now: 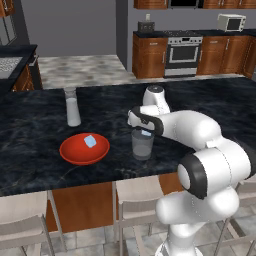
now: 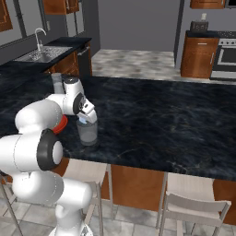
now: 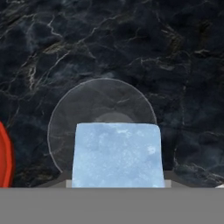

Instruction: There are two ice cubes in the ice bowl. Place both ice cubes in the glass cup.

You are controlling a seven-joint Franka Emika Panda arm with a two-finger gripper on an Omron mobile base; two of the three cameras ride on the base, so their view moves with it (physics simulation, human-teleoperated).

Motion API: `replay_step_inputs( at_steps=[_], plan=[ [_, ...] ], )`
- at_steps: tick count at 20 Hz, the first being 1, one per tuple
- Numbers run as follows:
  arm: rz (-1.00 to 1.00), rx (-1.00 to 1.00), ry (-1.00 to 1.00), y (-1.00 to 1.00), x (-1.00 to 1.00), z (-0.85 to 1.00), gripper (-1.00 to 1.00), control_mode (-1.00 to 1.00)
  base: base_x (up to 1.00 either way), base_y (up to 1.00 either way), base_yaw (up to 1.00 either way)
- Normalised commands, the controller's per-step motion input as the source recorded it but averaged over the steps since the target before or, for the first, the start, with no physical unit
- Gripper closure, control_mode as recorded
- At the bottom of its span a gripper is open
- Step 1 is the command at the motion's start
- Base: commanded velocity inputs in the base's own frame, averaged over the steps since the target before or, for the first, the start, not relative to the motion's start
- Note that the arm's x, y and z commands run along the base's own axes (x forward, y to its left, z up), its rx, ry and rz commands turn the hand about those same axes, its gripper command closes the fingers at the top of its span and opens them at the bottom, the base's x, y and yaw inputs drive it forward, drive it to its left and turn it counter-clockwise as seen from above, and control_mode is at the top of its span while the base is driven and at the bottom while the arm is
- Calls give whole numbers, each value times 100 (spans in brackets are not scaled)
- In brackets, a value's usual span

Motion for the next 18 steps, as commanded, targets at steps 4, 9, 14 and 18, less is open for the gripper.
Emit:
replay_step_inputs(
  at_steps=[4,9,14,18],
  plan=[
    [0,0,0,0,3,0,100,-100,0,0,0],
    [0,0,0,0,4,0,-100,-100,0,0,0],
    [0,0,0,0,0,0,-100,-100,0,0,0],
    [0,0,-3,0,0,21,-100,-100,0,0,0]
  ],
)
